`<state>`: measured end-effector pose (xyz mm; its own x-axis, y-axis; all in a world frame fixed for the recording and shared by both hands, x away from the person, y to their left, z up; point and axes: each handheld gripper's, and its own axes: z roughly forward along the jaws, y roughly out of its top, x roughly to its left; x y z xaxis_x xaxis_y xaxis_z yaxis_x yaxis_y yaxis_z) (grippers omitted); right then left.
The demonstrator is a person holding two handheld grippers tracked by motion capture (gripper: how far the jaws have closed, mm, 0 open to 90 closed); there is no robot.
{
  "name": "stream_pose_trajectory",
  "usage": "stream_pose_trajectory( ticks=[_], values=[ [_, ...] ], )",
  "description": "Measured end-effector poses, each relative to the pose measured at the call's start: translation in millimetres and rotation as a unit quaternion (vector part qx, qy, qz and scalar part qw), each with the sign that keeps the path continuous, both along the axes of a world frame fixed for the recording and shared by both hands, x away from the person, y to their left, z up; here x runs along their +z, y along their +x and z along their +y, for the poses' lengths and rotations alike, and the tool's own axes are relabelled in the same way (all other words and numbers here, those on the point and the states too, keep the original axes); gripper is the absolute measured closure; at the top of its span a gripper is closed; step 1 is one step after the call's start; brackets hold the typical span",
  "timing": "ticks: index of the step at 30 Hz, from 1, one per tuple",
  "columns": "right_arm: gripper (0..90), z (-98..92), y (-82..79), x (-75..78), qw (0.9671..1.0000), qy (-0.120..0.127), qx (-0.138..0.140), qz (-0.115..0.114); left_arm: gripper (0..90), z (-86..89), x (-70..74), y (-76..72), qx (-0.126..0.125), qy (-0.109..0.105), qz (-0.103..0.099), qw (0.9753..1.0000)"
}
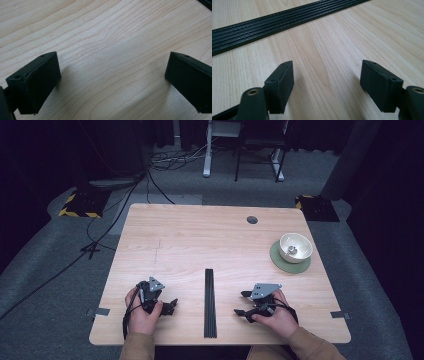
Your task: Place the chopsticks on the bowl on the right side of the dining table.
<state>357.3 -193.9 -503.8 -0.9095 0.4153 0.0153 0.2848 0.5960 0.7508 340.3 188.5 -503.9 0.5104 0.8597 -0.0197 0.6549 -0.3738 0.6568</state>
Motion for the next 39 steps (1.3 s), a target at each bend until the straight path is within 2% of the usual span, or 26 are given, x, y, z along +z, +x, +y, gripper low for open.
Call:
stream_pose_trajectory(
  ticks=[3,5,6,10,12,15,16,19,21,22,25,27,28,30,39],
  values=[
    [28.0,-0.2,1.2,0.3,1.0,-0.002,-0.001,0.0,0.4,0.0,0.0,0.0,0.0,0.0,0.0,1.0],
    [28.7,0.2,3.1,0.6,0.9999,0.007,-0.003,0.007,0.4,0.0,0.0,0.0,0.0,0.0,0.0,1.0],
    [28.7,1.9,3.9,2.7,0.9997,0.016,-0.007,0.019,0.3,0.1,-0.1,0.3,-0.001,-0.001,0.001,1.0],
    [28.7,7.5,7.1,9.6,0.9999,0.013,0.01,0.004,0.2,0.0,-0.1,0.2,-0.001,-0.001,0.001,1.0],
    [29.0,13.6,7.3,11.5,0.9997,0.022,0.009,0.009,0.2,0.0,-0.1,0.2,-0.001,-0.001,0.001,1.0],
    [29.4,17.5,7.7,13.3,0.9997,0.022,0.009,0.009,0.3,0.0,-0.1,0.2,-0.001,-0.001,0.0,1.0],
    [29.4,21.2,9.3,15.6,0.9998,0.012,0.014,0.007,0.2,0.1,-0.1,0.2,-0.001,-0.001,0.001,1.0],
    [29.3,25.6,11.6,18.4,0.9998,0.002,0.016,0.01,0.2,0.1,-0.1,0.2,-0.001,-0.001,0.001,1.0],
    [29.3,32.3,12.8,20.0,0.9995,0.015,0.022,0.014,0.2,0.1,-0.1,0.2,-0.001,-0.001,0.001,1.0],
    [29.3,35.1,13.4,20.5,0.9996,0.014,0.023,0.012,0.2,0.1,-0.1,0.2,-0.001,-0.001,0.001,1.0],
    [28.5,43.2,13.3,19.9,0.9995,0.018,0.022,0.014,0.2,0.1,-0.1,0.2,-0.001,-0.001,0.001,1.0],
    [28.0,48.9,13.9,18.1,0.9994,0.021,0.025,0.01,0.2,0.1,-0.1,0.2,-0.001,-0.001,0.001,1.0],
    [31.5,53.5,14.1,16.1,0.9995,0.014,0.03,0.004,0.2,0.2,0.0,0.3,-0.002,0.0,0.001,1.0],
    [32.5,58.0,14.9,13.0,0.9995,0.019,0.024,-0.004,0.1,0.2,-0.1,0.4,-0.002,-0.001,0.001,1.0],
    [32.0,67.1,13.4,10.5,0.9997,0.018,0.017,0.001,0.1,0.3,0.0,0.4,-0.002,0.0,0.001,1.0]
  ],
)
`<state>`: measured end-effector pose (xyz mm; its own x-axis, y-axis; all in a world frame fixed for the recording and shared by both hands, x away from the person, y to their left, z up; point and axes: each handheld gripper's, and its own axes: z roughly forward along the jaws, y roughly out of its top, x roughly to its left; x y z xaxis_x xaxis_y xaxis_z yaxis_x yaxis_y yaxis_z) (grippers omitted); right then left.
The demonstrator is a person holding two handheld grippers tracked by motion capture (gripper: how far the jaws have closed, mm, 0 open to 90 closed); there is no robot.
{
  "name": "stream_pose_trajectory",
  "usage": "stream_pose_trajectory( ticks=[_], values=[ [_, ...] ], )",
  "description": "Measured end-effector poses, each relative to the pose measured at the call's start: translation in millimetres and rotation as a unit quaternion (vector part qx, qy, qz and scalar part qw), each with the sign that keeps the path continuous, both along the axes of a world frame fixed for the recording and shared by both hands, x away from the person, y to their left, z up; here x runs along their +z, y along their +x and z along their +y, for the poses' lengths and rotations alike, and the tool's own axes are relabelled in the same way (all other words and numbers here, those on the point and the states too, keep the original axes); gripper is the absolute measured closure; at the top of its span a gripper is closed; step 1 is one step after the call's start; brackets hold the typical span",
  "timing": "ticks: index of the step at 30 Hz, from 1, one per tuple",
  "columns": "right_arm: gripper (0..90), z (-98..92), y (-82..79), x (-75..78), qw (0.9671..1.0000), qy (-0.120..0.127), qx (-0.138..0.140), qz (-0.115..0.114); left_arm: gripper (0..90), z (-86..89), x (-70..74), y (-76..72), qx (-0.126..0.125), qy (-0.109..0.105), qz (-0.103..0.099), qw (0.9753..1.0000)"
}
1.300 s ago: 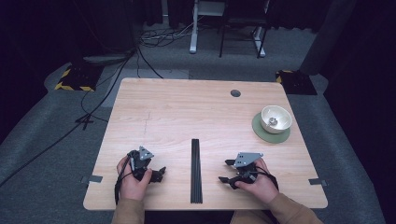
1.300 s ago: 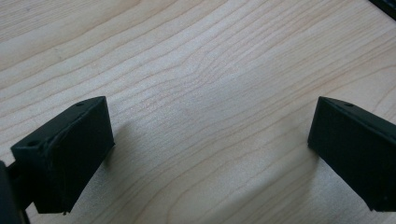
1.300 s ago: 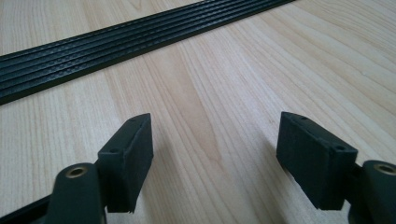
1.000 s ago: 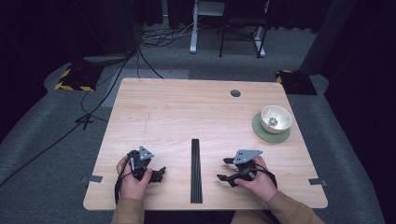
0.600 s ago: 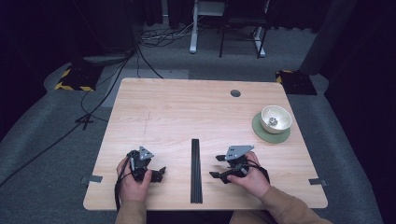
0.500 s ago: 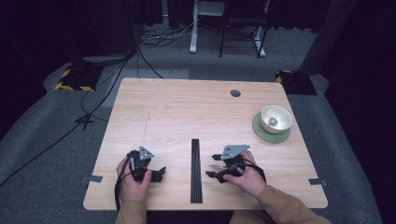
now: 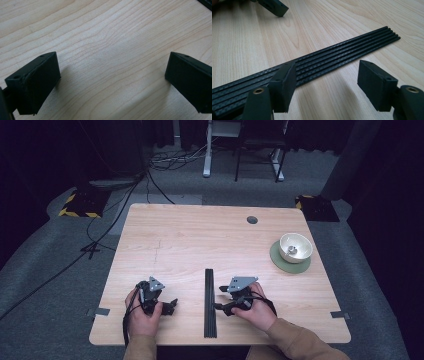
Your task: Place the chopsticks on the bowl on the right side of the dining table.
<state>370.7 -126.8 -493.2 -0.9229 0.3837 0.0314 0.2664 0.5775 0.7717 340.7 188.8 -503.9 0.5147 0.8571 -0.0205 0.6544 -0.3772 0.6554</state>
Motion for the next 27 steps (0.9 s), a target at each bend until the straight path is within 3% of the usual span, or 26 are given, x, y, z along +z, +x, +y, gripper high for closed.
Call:
stream_pose_trajectory(
  ticks=[2,7,15,16,17,27],
  values=[
    [31.9,1.4,0.7,-0.6,0.9999,-0.006,0.004,-0.011,0.1,0.0,0.0,0.0,0.0,0.0,0.0,1.0],
    [31.7,4.0,0.5,-3.6,0.9998,-0.014,0.001,-0.014,0.1,0.0,0.0,0.0,0.0,0.0,0.0,1.0],
    [31.8,9.0,-2.5,-4.8,0.9999,-0.008,-0.009,-0.004,0.1,0.0,0.0,0.0,0.0,0.0,0.0,1.0],
    [31.9,9.4,-2.8,-4.9,0.9999,-0.01,-0.008,-0.004,0.1,0.0,0.0,0.0,0.0,0.0,0.0,1.0],
    [31.9,8.4,-0.4,-5.4,0.9997,-0.017,0.005,-0.019,0.1,-0.1,-0.1,0.0,0.001,-0.001,0.0,1.0],
    [32.3,5.3,0.7,-6.9,0.9995,-0.025,-0.009,-0.015,0.1,-0.2,-0.1,0.0,0.001,-0.001,0.0,1.0]
  ],
)
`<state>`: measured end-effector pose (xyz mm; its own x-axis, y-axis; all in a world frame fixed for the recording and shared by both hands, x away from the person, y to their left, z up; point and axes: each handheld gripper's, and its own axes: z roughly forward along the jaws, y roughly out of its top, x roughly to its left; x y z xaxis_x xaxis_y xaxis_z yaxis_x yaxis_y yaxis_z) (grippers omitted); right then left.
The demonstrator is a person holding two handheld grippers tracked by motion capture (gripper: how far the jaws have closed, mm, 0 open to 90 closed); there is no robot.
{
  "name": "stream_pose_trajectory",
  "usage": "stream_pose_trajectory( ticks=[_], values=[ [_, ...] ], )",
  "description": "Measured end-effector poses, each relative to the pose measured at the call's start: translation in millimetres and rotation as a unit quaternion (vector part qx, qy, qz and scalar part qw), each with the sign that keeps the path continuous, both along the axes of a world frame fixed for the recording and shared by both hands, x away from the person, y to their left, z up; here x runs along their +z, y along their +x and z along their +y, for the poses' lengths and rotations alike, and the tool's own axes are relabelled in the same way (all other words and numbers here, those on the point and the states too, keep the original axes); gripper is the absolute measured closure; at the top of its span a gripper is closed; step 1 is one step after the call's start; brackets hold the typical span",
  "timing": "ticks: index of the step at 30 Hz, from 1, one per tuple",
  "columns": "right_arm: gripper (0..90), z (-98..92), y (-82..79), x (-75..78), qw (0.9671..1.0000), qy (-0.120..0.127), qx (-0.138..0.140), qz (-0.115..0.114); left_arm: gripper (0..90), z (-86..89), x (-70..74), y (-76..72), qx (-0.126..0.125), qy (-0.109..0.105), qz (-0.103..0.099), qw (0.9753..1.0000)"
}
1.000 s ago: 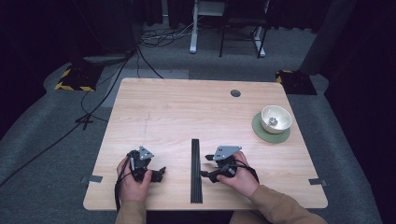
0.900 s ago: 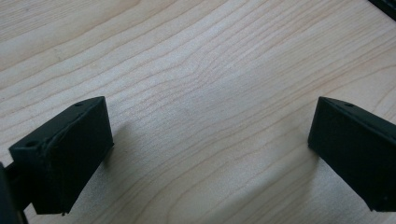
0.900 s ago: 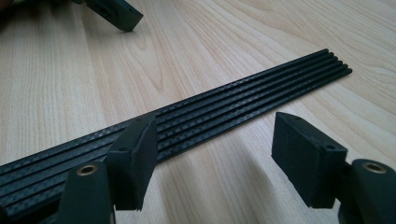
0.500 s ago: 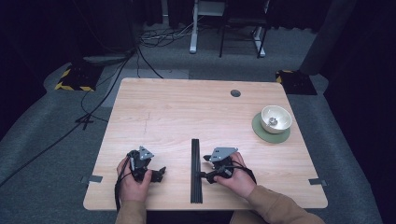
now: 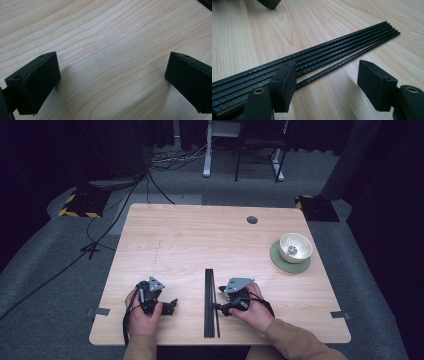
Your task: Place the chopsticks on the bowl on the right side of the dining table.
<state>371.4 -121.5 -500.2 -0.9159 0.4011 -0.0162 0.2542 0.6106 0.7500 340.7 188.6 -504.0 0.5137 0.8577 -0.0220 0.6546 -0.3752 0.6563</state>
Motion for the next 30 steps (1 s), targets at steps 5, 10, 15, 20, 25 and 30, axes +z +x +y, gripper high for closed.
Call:
stream_pose_trajectory(
  ticks=[5,10,15,20,25,30],
  values=[
    [32.7,-3.3,0.7,-0.3,0.9999,-0.003,-0.012,0.001,0.2,0.1,0.1,0.0,-0.001,0.001,0.0,1.0],
    [34.8,-11.0,4.8,-1.3,0.9994,-0.004,-0.034,0.002,0.1,0.1,0.1,0.0,-0.001,0.001,0.0,1.0],
    [43.4,-21.0,9.6,0.7,0.9985,-0.009,-0.054,0.006,0.1,0.0,0.0,0.0,0.0,0.0,0.0,1.0],
    [49.2,-30.3,12.3,2.3,0.9969,-0.009,-0.076,0.015,0.1,0.1,0.1,0.0,0.0,0.001,0.0,1.0],
    [59.1,-43.6,19.0,4.4,0.9943,-0.013,-0.104,0.02,0.1,0.0,0.0,0.0,0.0,0.0,0.0,1.0],
    [78.2,-56.7,24.2,8.4,0.9903,-0.028,-0.134,0.027,0.1,0.0,0.0,0.0,0.0,0.0,0.0,1.0]
  ],
)
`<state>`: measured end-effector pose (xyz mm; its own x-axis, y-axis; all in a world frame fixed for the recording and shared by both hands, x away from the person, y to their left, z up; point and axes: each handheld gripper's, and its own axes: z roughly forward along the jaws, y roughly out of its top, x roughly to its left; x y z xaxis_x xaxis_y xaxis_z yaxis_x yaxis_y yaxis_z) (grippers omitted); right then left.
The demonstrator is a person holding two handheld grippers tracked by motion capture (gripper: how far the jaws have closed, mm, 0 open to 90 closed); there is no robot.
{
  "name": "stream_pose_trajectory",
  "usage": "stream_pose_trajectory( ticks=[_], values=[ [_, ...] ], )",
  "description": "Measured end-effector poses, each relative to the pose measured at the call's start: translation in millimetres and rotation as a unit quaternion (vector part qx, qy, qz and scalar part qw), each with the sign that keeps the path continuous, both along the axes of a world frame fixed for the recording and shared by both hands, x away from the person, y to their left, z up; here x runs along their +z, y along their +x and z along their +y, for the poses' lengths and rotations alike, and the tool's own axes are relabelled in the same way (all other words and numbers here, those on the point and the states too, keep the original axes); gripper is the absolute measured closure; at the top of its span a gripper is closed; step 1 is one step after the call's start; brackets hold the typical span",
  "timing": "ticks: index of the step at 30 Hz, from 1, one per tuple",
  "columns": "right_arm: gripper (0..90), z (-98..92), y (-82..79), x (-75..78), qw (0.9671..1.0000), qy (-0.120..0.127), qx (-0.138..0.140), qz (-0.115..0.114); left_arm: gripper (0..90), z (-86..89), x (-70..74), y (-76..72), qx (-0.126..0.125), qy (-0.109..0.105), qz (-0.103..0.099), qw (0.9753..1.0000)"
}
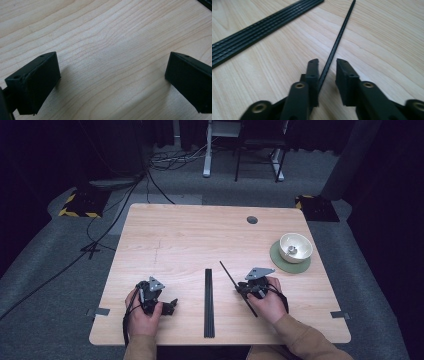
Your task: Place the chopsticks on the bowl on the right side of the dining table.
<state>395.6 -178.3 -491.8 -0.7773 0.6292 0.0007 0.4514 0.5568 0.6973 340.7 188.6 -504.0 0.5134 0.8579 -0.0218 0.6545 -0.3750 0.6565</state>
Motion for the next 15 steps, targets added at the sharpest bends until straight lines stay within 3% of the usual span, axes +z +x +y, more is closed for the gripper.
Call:
stream_pose_trajectory(
  ticks=[6,15],
  values=[
    [86.2,-13.1,8.1,1.0,0.9994,0.0,-0.033,0.008,0.2,0.0,0.0,0.0,0.0,0.0,0.0,1.0],
    [86.4,-26.6,14.1,0.2,0.9984,0.005,-0.057,0.004,0.2,0.0,0.0,0.0,0.0,0.0,0.0,1.0]
  ],
)
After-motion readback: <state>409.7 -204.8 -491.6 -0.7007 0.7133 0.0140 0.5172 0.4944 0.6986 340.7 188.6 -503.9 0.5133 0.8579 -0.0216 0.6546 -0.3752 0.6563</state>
